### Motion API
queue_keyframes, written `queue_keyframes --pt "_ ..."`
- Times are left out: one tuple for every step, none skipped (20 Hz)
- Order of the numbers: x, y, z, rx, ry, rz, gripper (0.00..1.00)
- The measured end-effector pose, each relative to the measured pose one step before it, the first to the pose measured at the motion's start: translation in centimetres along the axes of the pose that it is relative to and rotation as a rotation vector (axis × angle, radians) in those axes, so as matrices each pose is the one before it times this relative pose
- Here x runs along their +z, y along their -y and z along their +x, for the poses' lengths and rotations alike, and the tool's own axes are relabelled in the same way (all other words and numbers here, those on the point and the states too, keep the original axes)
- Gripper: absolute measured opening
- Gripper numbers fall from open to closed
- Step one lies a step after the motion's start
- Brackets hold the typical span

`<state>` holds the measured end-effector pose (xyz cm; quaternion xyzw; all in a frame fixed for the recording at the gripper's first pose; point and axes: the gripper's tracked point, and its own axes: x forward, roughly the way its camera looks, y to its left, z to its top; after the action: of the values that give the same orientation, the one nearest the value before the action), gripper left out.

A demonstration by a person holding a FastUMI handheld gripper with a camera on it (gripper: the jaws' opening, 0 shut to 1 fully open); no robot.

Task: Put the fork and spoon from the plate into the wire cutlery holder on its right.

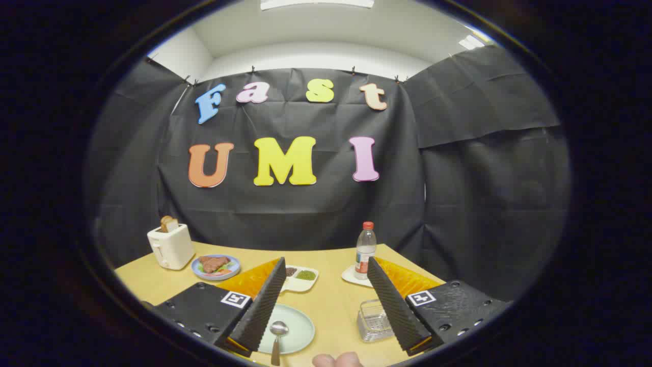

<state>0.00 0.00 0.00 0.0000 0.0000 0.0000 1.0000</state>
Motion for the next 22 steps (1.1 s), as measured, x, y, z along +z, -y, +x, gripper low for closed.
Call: queue_keyframes --pt "-0.357 0.127 0.067 0.00058 -0.00756 0.00668 0.95" --pt "-0.284 -0.006 0.121 0.0039 -0.01148 0.00985 0.95" --pt "-0.341 -0.02 -0.015 -0.00068 -0.01026 0.00084 0.95" --pt "-0.031 0.167 0.033 -0.00167 -0.00042 0.00135 0.95" --pt "0.073 0.172 -0.055 -0.00066 0.0025 0.00121 0.95" --pt "0.053 0.06 0.042 -0.00089 0.00444 -0.00083 0.95" --pt "-0.058 -0.025 -0.017 0.00242 0.00388 -0.00191 0.95" --pt "-0.117 -0.014 0.043 0.00056 -0.00122 0.00016 0.96" --pt "-0.324 0.014 0.08 -0.00052 -0.00399 -0.00381 0.96" --pt "-0.053 -0.045 0.062 -0.00091 -0.00299 -0.00422 0.96" --pt "-0.017 -0.114 0.07 0.00189 -0.00297 -0.00079 0.96" --pt "0.014 -0.049 -0.066 0.00135 -0.00381 0.00424 0.96" --pt "-0.024 -0.062 -0.042 0.00089 -0.00219 0.00382 0.96" --pt "0.16 -0.081 -0.053 0.00004 -0.0018 0.00327 0.96" --pt "-0.055 -0.024 0.006 -0.00266 -0.00226 0.00143 0.96" --pt "0.15 0.044 -0.03 -0.00204 0.00152 -0.00135 0.96" --pt "0.041 -0.023 -0.025 -0.00196 0.00098 -0.00239 0.96" --pt "0.108 -0.116 0.019 0.00293 0.00125 -0.00239 0.96" --pt "-0.071 -0.093 -0.027 0.00236 -0.00113 -0.00151 0.96" --pt "-0.081 -0.046 -0.028 -0.00121 -0.00259 -0.00123 0.96" --pt "-0.108 0.149 -0.023 -0.0021 -0.00299 -0.004 0.96" --pt "-0.054 0.094 -0.05 -0.00127 -0.00658 -0.00176 0.96"
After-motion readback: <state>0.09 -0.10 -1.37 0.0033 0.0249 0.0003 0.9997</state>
